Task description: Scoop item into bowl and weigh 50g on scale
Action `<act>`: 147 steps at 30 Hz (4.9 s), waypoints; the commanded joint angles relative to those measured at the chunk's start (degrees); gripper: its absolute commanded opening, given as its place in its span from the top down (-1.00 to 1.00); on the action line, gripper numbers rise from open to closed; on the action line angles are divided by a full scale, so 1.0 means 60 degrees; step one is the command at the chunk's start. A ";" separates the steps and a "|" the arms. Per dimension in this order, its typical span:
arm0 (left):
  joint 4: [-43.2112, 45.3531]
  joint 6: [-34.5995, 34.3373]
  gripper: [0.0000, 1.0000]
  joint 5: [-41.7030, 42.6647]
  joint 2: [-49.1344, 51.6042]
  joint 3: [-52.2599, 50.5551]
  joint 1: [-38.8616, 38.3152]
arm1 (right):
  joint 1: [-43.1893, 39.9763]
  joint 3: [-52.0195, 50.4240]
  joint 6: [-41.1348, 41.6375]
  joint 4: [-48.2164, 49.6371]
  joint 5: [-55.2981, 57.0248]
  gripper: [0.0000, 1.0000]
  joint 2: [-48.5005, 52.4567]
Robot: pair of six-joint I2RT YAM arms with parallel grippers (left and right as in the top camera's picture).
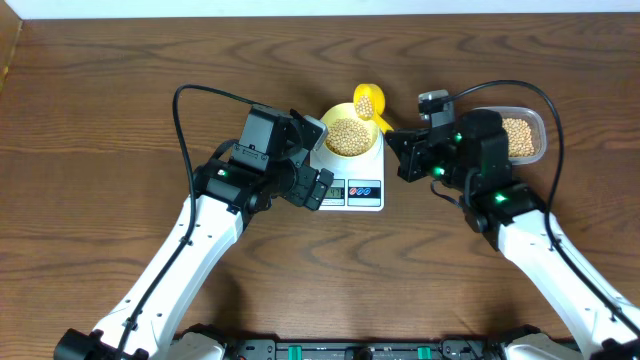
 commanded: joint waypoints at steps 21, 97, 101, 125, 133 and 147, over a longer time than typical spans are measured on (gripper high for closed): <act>-0.0029 0.0084 -0.89 -0.0062 0.0051 -0.0044 -0.0004 | 0.0379 0.0044 -0.1993 0.0026 0.0634 0.98 0.0477; -0.0029 0.0084 -0.88 -0.0062 0.0051 -0.0044 -0.0004 | 0.0459 0.0047 -0.2976 0.0335 0.0495 0.98 0.0688; -0.0029 0.0084 -0.89 -0.0058 0.0051 -0.0044 -0.0004 | 0.0459 0.0047 -0.3315 0.0284 0.0495 0.98 0.0688; -0.0029 0.0084 -0.88 -0.0058 0.0051 -0.0044 -0.0004 | 0.0288 0.0047 -0.1512 0.0572 0.0492 0.98 0.0291; -0.0029 0.0084 -0.88 -0.0062 0.0051 -0.0044 -0.0004 | 0.0302 0.0047 -0.2208 0.0565 0.0572 0.98 0.0295; -0.0029 0.0084 -0.89 -0.0058 0.0051 -0.0044 -0.0004 | 0.0313 0.0047 -0.3676 0.0492 0.0601 0.98 0.0342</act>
